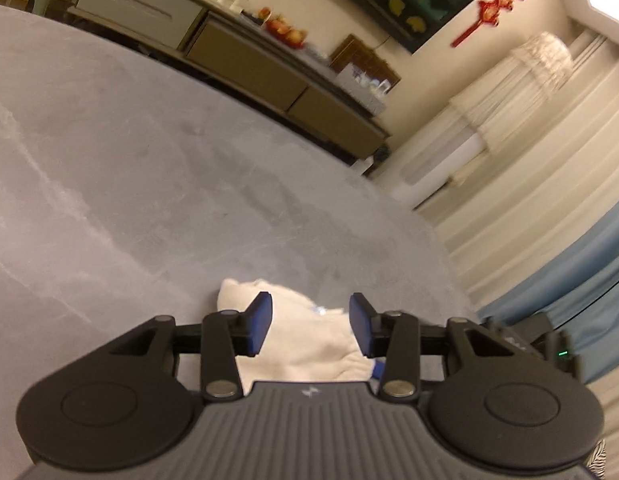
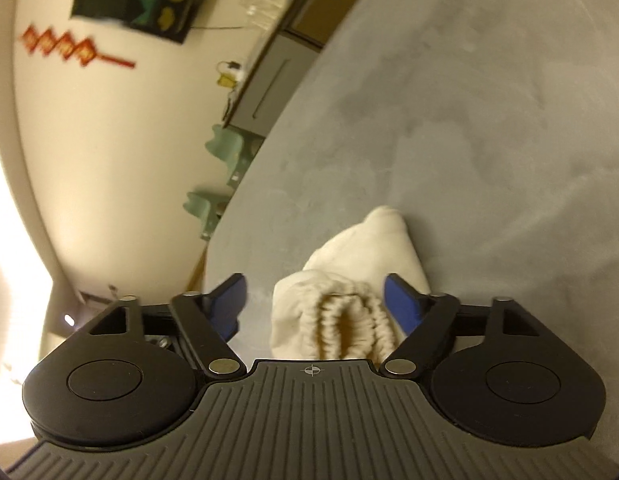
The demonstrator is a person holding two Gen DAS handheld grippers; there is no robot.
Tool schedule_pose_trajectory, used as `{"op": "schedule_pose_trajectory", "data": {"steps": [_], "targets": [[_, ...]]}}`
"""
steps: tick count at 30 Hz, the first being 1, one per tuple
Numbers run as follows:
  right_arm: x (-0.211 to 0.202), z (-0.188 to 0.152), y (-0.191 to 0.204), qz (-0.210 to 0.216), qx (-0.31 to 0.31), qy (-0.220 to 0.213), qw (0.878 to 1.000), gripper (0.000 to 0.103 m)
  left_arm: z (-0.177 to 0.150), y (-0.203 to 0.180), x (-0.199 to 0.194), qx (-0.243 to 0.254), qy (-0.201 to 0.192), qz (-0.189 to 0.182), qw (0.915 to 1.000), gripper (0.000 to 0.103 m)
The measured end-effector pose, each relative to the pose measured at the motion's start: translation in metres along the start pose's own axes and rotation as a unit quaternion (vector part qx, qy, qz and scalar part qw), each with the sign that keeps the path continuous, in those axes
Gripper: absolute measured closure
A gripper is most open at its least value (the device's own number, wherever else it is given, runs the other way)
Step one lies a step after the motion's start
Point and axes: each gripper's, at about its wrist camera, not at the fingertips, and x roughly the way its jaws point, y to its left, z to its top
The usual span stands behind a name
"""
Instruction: Fold clothes
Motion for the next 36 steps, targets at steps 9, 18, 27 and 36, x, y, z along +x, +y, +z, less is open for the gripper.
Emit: {"op": "schedule_pose_trajectory", "data": {"steps": [9,18,27,36], "targets": [[0.007,-0.029,0.050,-0.163,-0.260,0.008,0.952,0.068,-0.017,-0.007,0.011,0.074,0.038,0.081,0.9932,0.061],[0.008,-0.031,0.051,-0.185,-0.319,-0.033,0.929,0.068,-0.031,-0.024,0.014,0.153,0.046,0.137,0.9776,0.058],[0.010,-0.039,0.066,-0.186,-0.395,-0.077,0.897,0.069,-0.039,-0.032,0.010,0.193,0.039,0.163,0.9667,0.055],[-0.030,-0.060,0.074,-0.200,-0.389,-0.116,0.892,0.051,-0.056,-0.047,0.018,0.224,0.053,0.164,0.9593,0.054]]}}
